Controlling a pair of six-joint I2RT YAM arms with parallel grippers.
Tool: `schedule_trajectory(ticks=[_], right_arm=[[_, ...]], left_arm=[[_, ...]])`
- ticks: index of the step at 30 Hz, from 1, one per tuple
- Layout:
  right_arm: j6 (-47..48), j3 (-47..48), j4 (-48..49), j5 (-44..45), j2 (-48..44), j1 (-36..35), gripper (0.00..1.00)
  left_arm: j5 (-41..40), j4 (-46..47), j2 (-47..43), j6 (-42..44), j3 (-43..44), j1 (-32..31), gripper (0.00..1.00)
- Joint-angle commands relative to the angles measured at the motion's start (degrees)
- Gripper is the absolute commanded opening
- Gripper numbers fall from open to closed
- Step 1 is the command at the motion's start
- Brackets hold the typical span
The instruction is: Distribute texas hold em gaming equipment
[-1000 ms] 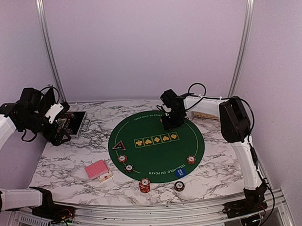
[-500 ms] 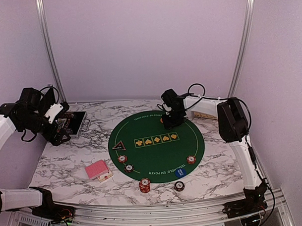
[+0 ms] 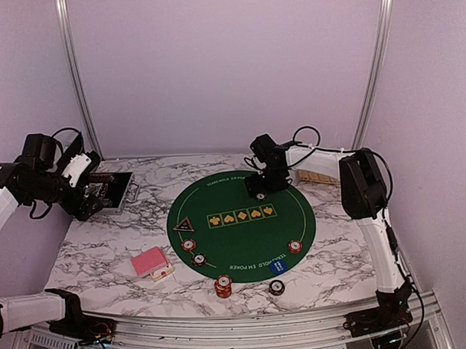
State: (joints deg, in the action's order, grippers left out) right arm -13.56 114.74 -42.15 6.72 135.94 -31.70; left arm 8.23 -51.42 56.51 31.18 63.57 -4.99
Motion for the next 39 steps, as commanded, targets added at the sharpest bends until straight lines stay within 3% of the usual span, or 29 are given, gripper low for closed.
schedule_trajectory(ticks=[1,4,10,16,26,31,35,39], right_arm=[[-0.1,-4.0,2.2,2.5,-9.9,-1.5,0.99],[-0.3,-10.2,5.0,0.3,-16.1,-2.8,0.99],[-6.4,-24.7,11.8,-13.0,-28.7,0.0,0.99],[-4.3,-34.9,9.9,-10.6,-38.2,-3.7,0.99],[-14.8,-55.9,14.0,-13.1,-57.6,-4.3,0.99],[-16.3,-58.6,6.6,-5.9,-60.2,-11.7,0.99],[-19.8,-57.4,0.8,1.4,-58.1,-21.8,0.99],[-23.4,-57.6,0.4,2.5,-55.5,-28.4,0.99]], left_arm=[[-4.6,4.0,-1.5,-2.7,-0.6,-0.2,0.99],[-5.8,4.8,-0.8,-4.1,-0.8,-0.2,0.99],[-3.8,7.3,-2.3,-5.1,-3.6,-0.2,0.99],[-4.3,8.9,-3.5,-4.1,-6.9,-0.2,0.99],[-2.9,8.9,-2.3,-4.4,-6.5,-0.2,0.99],[-2.8,8.8,-2.1,-4.5,-6.5,-0.2,0.99],[-2.1,8.7,-1.5,-4.6,-6.5,-0.2,0.99],[-2.0,8.2,-0.5,-4.4,-6.2,-0.2,0.99]])
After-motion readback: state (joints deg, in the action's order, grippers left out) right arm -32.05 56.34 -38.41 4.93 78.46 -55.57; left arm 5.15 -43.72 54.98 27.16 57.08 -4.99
